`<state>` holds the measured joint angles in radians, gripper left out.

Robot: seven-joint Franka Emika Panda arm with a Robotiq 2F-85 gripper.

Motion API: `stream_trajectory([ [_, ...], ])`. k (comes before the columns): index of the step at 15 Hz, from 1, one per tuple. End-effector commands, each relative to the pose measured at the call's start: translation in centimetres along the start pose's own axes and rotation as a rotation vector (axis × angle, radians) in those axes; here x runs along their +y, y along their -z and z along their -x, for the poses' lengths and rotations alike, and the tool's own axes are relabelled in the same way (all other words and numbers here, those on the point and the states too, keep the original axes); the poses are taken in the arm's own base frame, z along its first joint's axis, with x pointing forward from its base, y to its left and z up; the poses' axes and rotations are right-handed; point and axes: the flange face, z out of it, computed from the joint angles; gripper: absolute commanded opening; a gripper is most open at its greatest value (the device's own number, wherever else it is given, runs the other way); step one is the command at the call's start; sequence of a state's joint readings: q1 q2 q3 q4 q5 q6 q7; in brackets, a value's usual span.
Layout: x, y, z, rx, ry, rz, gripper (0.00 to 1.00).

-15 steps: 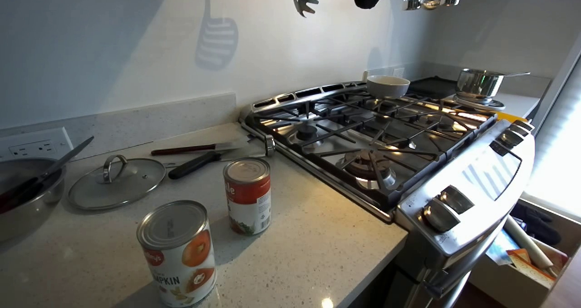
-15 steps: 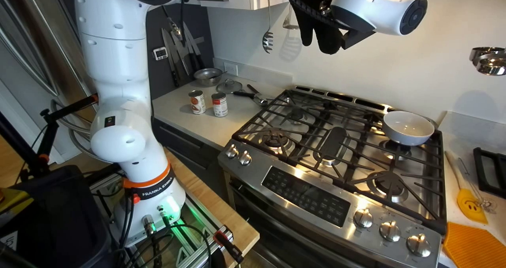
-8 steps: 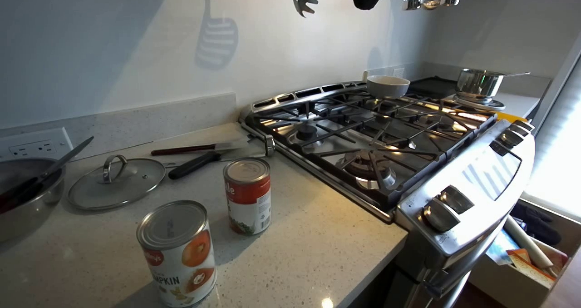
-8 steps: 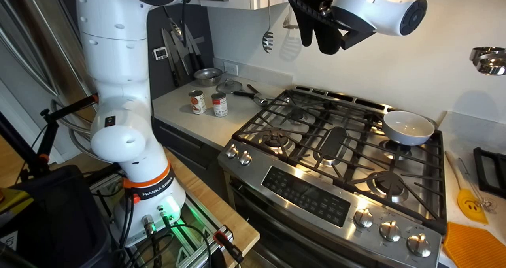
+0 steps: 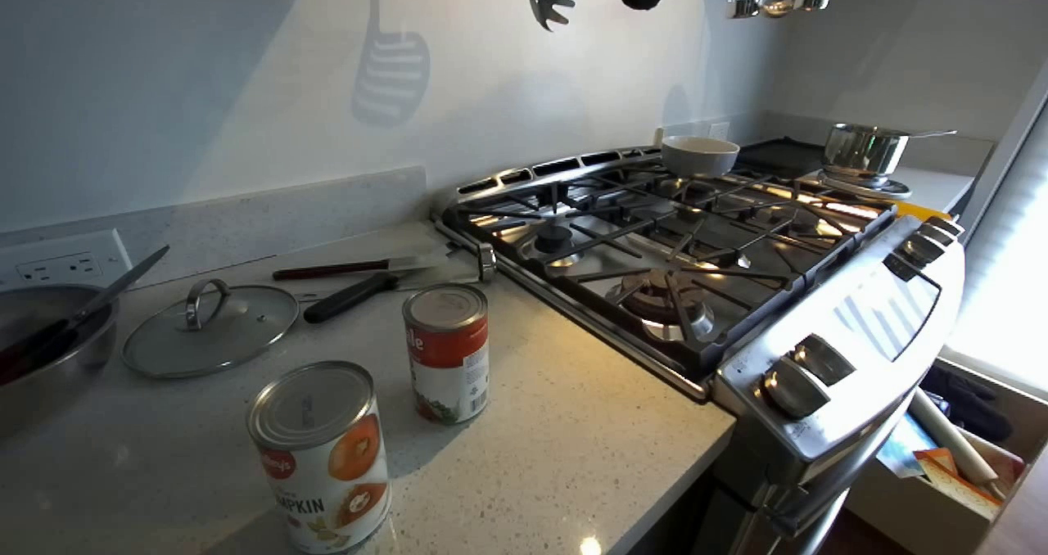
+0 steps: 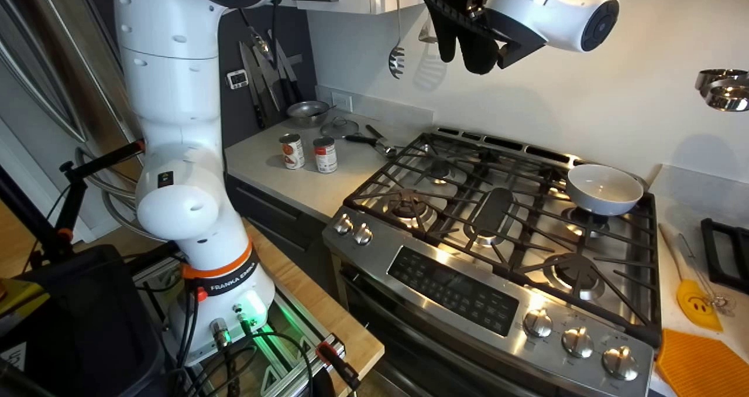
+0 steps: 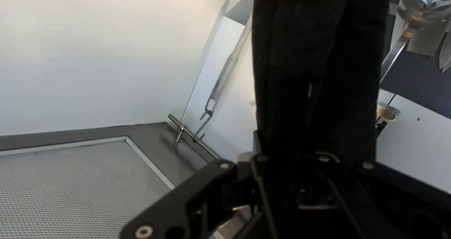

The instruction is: Hang the kitchen mitt on the hook

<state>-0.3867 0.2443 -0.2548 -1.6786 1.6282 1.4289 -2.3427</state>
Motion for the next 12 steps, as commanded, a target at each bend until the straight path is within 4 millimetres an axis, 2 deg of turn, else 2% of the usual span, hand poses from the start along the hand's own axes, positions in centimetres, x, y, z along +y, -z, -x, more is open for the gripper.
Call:
stream_trajectory([
  [1,0.6,-0.3,-1.2,0.087,0.013,0.034,0.05],
  [12,2.0,-1.9,-1.4,0.224,-0.082,0.16,0.05],
])
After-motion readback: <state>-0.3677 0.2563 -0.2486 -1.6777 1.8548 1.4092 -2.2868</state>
